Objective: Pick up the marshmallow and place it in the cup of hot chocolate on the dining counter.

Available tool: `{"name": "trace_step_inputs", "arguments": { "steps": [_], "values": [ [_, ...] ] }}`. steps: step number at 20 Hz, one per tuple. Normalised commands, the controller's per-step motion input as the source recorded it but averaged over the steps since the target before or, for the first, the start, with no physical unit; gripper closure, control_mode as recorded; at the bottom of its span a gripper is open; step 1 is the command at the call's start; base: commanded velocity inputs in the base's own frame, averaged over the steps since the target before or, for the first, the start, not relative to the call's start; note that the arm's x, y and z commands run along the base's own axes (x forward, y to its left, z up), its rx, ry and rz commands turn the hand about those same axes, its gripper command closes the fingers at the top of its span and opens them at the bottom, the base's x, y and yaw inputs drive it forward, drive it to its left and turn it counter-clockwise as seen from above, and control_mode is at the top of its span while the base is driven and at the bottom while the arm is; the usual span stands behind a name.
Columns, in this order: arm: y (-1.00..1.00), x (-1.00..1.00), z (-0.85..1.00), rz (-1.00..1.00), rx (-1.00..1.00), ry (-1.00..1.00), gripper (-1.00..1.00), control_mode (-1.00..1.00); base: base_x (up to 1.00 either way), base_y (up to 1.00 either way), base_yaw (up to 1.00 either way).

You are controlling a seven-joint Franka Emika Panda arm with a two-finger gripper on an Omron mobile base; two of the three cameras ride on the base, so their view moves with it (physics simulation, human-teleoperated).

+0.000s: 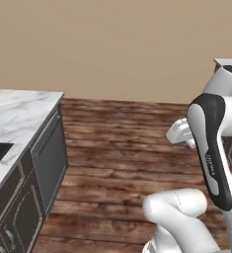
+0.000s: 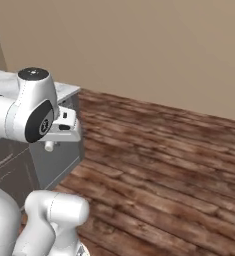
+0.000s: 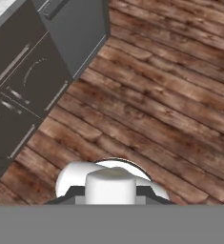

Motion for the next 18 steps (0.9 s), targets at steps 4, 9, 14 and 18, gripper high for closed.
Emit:
{"name": "trace_step_inputs", "arguments": {
  "steps": [4, 9, 14, 18],
  "values": [
    [0.0, 0.0, 0.0, 0.0, 0.0, 0.0, 1.0, 1.0, 1.0, -0.18, 0.19],
    [0.0, 0.0, 0.0, 0.0, 0.0, 0.0, 1.0, 1.0, 1.0, -0.06, 0.61],
    [0.0, 0.0, 0.0, 0.0, 0.0, 0.0, 1.0, 1.0, 1.0, -0.31, 0.77],
    [0.0, 0.0, 0.0, 0.0, 0.0, 0.0, 1.0, 1.0, 0.99, -0.76, 0.59]
  ]
}}
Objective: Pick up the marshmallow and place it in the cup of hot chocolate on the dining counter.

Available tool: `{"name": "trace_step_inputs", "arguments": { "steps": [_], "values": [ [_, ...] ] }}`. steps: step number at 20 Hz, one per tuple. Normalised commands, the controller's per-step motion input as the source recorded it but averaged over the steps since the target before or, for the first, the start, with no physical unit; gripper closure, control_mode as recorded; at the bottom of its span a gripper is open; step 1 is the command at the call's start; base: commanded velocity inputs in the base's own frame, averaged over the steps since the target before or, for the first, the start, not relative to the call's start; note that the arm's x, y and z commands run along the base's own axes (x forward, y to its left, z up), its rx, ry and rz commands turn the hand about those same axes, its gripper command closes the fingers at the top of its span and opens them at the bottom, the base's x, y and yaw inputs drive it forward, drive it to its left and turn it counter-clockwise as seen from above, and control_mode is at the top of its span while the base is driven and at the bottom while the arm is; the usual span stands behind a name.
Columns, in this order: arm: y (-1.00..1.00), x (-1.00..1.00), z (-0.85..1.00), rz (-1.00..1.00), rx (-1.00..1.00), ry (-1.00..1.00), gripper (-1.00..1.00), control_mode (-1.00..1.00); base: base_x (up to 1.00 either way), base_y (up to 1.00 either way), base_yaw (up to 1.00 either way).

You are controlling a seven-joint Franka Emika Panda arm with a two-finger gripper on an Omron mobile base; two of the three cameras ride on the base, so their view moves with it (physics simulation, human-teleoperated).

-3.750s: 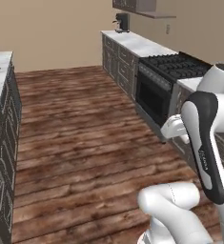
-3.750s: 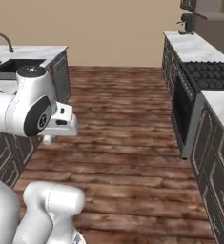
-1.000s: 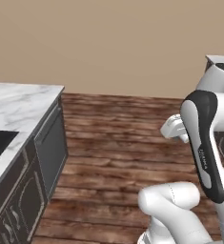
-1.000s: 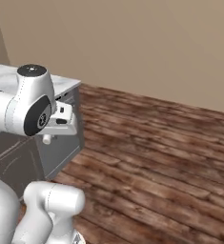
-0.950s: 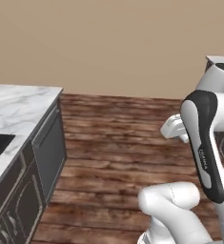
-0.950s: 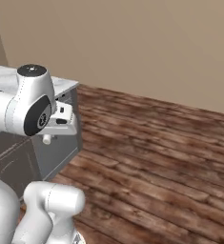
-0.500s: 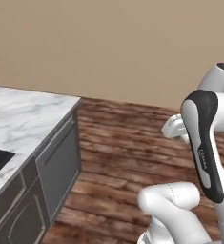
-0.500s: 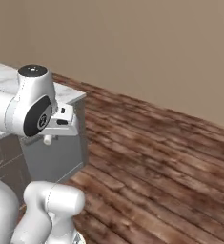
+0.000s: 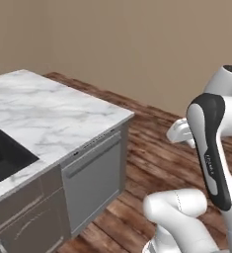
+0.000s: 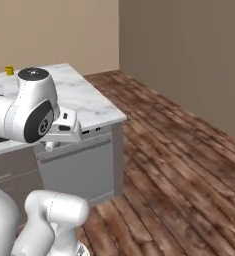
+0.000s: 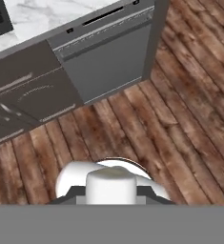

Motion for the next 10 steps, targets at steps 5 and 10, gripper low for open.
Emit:
{"name": "trace_step_inputs", "arguments": {
  "steps": [5, 10],
  "values": [
    [0.0, 0.0, 0.0, 0.0, 0.0, 0.0, 1.0, 1.0, 1.0, -1.0, 0.36],
    [0.0, 0.0, 0.0, 0.0, 0.0, 0.0, 1.0, 1.0, 1.0, -1.0, 0.4]
  ]
}}
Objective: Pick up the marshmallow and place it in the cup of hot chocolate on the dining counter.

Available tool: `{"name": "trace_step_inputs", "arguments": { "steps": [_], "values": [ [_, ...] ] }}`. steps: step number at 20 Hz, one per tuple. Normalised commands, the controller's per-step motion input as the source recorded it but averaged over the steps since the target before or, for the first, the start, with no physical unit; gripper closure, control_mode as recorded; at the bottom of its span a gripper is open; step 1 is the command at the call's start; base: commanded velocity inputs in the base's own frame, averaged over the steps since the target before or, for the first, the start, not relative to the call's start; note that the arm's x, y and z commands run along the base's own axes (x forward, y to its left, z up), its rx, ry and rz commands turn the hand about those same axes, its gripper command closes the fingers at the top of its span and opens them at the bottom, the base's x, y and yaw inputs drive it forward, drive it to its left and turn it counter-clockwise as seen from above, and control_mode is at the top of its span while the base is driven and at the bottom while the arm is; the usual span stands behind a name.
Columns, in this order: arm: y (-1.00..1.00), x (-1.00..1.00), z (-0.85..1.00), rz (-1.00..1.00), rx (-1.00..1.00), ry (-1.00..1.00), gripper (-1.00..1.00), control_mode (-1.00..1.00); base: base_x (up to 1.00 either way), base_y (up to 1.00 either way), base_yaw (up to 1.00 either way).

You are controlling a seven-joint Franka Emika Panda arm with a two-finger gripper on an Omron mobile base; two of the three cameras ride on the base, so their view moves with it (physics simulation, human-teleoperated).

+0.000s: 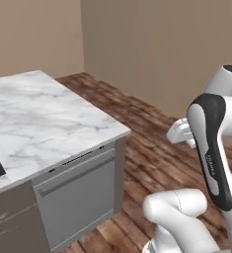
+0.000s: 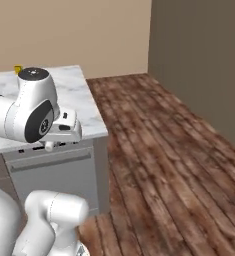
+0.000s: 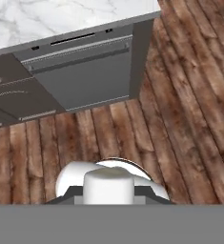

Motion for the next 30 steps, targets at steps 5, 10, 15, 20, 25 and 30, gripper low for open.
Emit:
{"name": "trace_step_inputs", "arguments": {
  "steps": [5, 10, 15, 20, 25, 30],
  "values": [
    [0.0, 0.0, 0.0, 0.0, 0.0, 0.0, 1.0, 1.0, 1.0, -0.93, 0.51],
    [0.0, 0.0, 0.0, 0.0, 0.0, 0.0, 1.0, 1.0, 0.78, -1.0, 0.4],
    [0.0, 0.0, 0.0, 0.0, 0.0, 0.0, 1.0, 1.0, 0.61, -1.0, 0.32],
    [0.0, 0.0, 0.0, 0.0, 0.0, 0.0, 1.0, 1.0, 0.65, -1.0, 0.33],
    [0.0, 0.0, 0.0, 0.0, 0.0, 0.0, 1.0, 1.0, 0.67, -1.0, 0.35],
    [0.0, 0.0, 0.0, 0.0, 0.0, 0.0, 1.0, 1.0, 0.73, -1.0, 0.36]
  ]
}}
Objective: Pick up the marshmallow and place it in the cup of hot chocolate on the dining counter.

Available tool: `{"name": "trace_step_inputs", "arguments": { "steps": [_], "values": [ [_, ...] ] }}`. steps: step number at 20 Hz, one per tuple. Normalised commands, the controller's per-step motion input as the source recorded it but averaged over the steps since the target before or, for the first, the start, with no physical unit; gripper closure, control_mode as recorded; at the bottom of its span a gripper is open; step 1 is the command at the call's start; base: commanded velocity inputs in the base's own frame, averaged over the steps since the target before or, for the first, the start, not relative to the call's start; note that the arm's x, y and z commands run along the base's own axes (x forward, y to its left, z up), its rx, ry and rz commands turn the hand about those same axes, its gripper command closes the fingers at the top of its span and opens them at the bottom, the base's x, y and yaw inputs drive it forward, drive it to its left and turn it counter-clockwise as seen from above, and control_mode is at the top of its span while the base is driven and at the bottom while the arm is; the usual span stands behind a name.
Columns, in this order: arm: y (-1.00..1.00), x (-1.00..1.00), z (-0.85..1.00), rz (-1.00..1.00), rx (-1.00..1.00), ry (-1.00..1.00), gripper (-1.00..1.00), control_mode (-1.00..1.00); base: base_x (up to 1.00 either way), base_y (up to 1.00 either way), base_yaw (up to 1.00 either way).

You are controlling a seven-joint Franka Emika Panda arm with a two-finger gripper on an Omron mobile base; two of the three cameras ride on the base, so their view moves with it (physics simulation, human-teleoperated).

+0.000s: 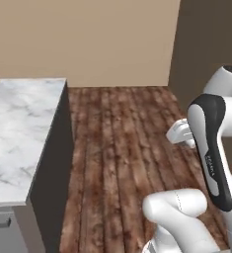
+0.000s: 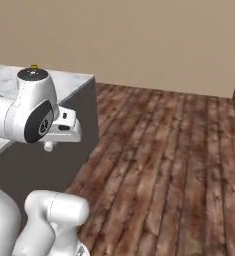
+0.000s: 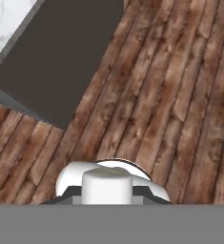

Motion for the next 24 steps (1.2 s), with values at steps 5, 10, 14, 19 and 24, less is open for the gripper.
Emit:
{"name": "trace_step_inputs", "arguments": {
  "steps": [5, 10, 14, 19, 24],
  "values": [
    [0.0, 0.0, 0.0, 0.0, 0.0, 0.0, 1.0, 1.0, 0.96, -0.76, 0.58],
    [0.0, 0.0, 0.0, 0.0, 0.0, 0.0, 1.0, 1.0, 0.94, -0.41, 0.74],
    [0.0, 0.0, 0.0, 0.0, 0.0, 0.0, 1.0, 1.0, 0.87, -0.23, 0.83],
    [0.0, 0.0, 0.0, 0.0, 0.0, 0.0, 1.0, 1.0, 0.76, -0.84, 0.6],
    [0.0, 0.0, 0.0, 0.0, 0.0, 0.0, 1.0, 1.0, 0.65, -1.0, 0.47]
  ]
}}
